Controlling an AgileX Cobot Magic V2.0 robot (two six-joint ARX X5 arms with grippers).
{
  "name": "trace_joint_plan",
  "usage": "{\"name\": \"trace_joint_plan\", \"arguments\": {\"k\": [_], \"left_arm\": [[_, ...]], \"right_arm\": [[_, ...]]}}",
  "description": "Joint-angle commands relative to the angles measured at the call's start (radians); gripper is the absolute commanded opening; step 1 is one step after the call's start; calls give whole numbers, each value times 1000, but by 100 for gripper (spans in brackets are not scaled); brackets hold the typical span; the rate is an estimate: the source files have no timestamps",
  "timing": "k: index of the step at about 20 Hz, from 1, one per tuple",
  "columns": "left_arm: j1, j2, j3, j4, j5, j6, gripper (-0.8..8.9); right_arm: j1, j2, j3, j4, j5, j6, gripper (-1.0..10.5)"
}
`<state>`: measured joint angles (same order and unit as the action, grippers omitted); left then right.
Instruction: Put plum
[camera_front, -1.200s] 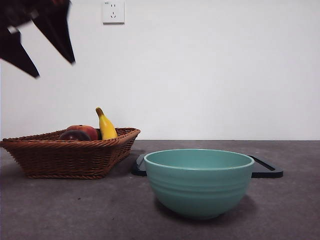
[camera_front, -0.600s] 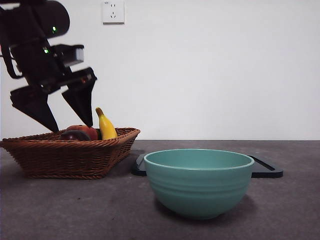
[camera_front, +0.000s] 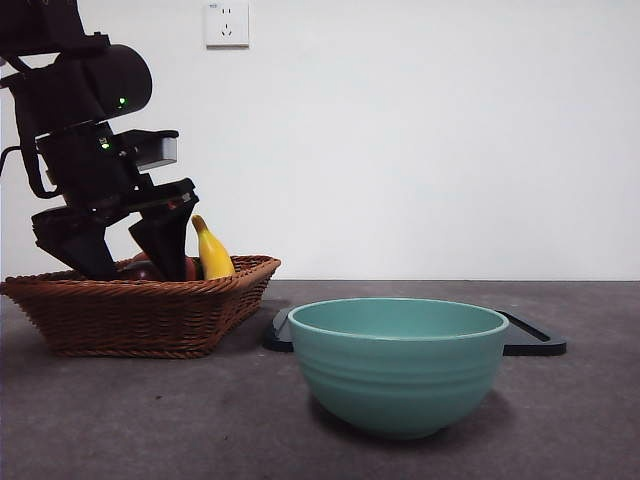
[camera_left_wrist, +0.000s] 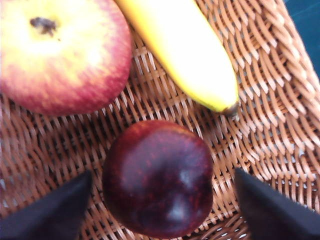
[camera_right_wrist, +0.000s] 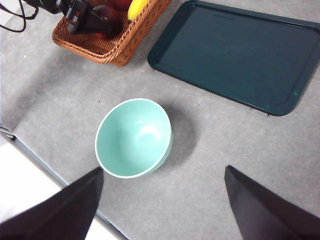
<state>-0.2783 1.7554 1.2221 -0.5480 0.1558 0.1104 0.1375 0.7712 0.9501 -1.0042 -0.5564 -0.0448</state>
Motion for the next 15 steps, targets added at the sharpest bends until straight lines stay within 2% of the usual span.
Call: {"name": "trace_joint_plan", "arguments": {"k": [1, 3, 9, 15], "left_arm": [[-5, 26, 23, 2, -2, 9, 304], [-5, 26, 23, -6, -2, 9, 239], [-5, -11, 23, -35, -2, 5, 239], [-26, -225, 23, -95, 57, -5, 240]], "right_arm": [[4, 5, 17, 5, -2, 8, 388], [4, 5, 17, 5, -2, 8, 388], [4, 5, 17, 5, -2, 8, 388], [4, 5, 17, 4, -2, 8, 388]]}}
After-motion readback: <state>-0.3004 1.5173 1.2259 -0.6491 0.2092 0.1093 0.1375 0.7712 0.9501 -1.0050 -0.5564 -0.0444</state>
